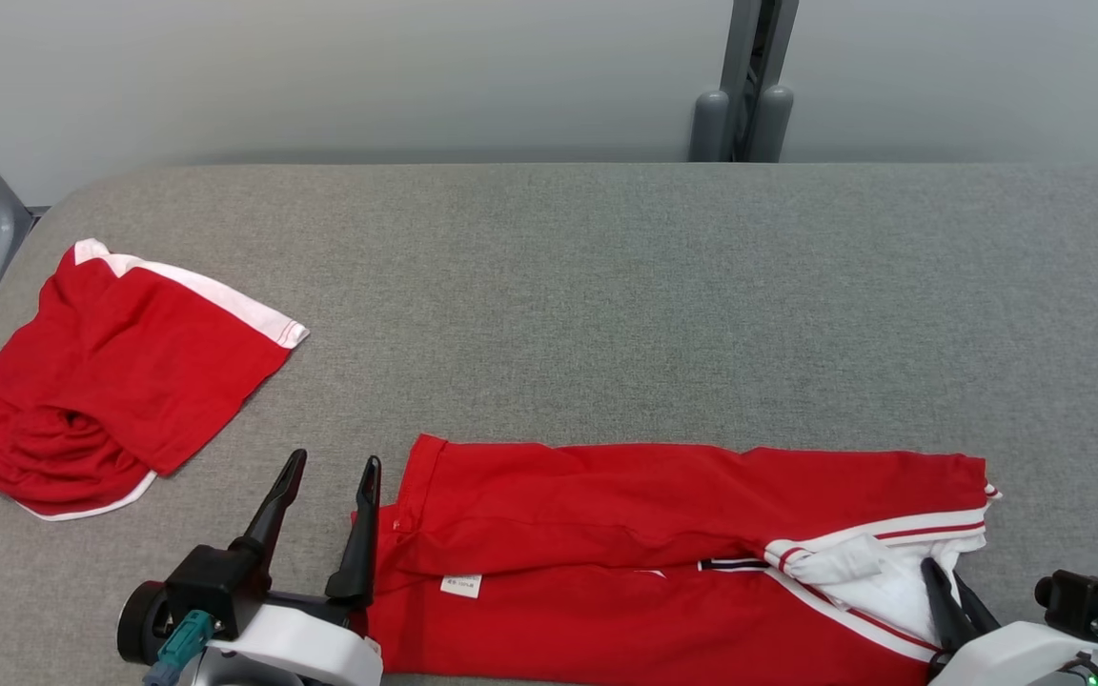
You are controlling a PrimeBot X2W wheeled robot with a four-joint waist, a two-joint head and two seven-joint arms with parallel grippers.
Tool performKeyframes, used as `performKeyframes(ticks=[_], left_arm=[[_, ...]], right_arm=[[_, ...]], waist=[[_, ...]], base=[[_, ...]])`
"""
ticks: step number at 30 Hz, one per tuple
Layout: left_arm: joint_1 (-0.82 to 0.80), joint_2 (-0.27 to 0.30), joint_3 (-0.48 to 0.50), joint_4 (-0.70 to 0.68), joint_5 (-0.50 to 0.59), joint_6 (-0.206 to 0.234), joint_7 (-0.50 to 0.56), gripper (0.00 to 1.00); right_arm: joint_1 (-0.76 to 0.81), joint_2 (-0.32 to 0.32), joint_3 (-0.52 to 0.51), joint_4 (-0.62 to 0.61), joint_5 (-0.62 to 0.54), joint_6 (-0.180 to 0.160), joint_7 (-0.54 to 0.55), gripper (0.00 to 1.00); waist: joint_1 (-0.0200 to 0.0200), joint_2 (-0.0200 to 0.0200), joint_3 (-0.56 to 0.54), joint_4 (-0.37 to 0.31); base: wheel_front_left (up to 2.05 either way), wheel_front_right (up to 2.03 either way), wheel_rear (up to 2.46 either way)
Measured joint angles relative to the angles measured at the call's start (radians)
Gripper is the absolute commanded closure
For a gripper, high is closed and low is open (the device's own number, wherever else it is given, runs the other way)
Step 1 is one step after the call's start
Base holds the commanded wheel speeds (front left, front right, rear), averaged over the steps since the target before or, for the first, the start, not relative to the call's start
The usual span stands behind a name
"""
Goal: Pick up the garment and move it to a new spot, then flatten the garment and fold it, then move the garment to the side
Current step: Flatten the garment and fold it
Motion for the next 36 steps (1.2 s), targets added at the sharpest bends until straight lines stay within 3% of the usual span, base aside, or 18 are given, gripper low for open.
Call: performKeyframes(ticks=[7,18,24,29,36], left_arm=[[0.0,-0.001,0.002,0.003,0.001,-0.001,0.0,0.0],[0.0,-0.002,0.002,0.006,0.002,-0.003,0.0,0.0],[0.0,-0.002,0.004,0.008,0.001,-0.004,0.0,0.0],[0.009,-0.002,0.003,0.01,-0.002,0.002,0.0,0.0],[0.028,-0.003,0.004,0.011,-0.002,0.011,0.0,0.0]], right_arm=[[-0.019,-0.048,-0.002,0.023,0.018,0.002,-0.016,1.0],[-0.079,-0.219,-0.083,0.108,0.042,0.0,0.002,1.0],[-0.101,-0.234,-0.063,0.117,0.034,0.0,0.016,1.0],[-0.088,-0.225,-0.025,0.033,0.077,-0.001,0.049,1.0],[-0.009,-0.21,0.018,-0.186,0.183,-0.002,0.155,1.0]], waist=[[0.0,0.0,-0.007,-0.008],[0.0,0.0,-0.014,-0.016],[0.0,0.0,-0.023,-0.024],[0.0,0.0,-0.044,-0.041],[0.0,0.0,-0.089,-0.071]], base=[[0.0,0.0,0.0],[0.0,0.0,0.0],[0.0,0.0,0.0],[0.0,0.0,0.0],[0.0,0.0,0.0]])
